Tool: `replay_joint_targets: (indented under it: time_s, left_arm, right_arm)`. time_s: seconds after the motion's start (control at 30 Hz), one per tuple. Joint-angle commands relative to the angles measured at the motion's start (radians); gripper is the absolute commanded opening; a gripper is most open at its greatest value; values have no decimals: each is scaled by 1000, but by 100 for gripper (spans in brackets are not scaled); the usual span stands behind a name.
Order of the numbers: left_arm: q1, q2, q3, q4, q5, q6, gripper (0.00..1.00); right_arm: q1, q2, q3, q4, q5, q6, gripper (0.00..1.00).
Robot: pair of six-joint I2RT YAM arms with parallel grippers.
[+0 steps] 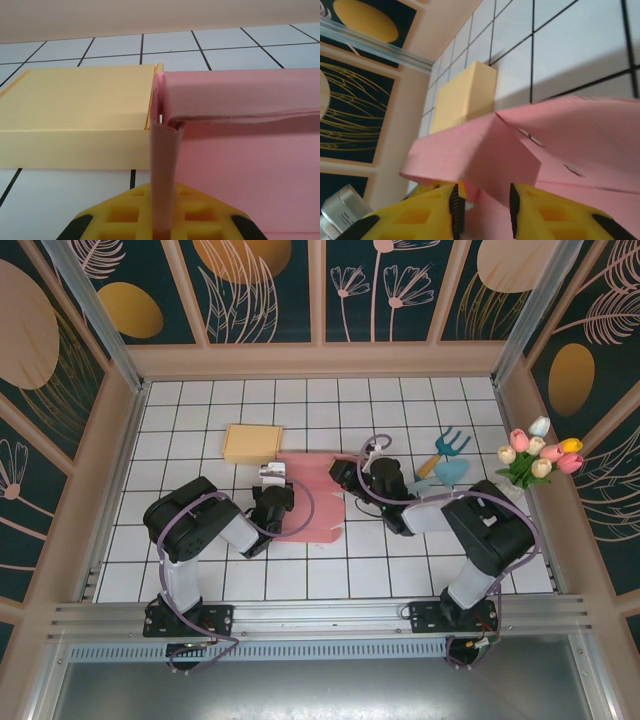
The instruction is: Fold the paper box
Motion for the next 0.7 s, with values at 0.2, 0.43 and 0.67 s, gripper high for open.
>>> replay_joint_targets:
  time_s: [0.2,0.43,0.67]
  left_arm:
    - [2,20,17,-16,-9,24,0]
    - [2,20,21,-24,-7,23,0]
    - [3,20,20,-24,-7,25,0]
  right_arm:
    - [-2,-76,-58,-168,158,-192,45]
    - [-3,-22,-8,-228,173,-230,46]
    - [-3,76,51,-236,138,-218,49]
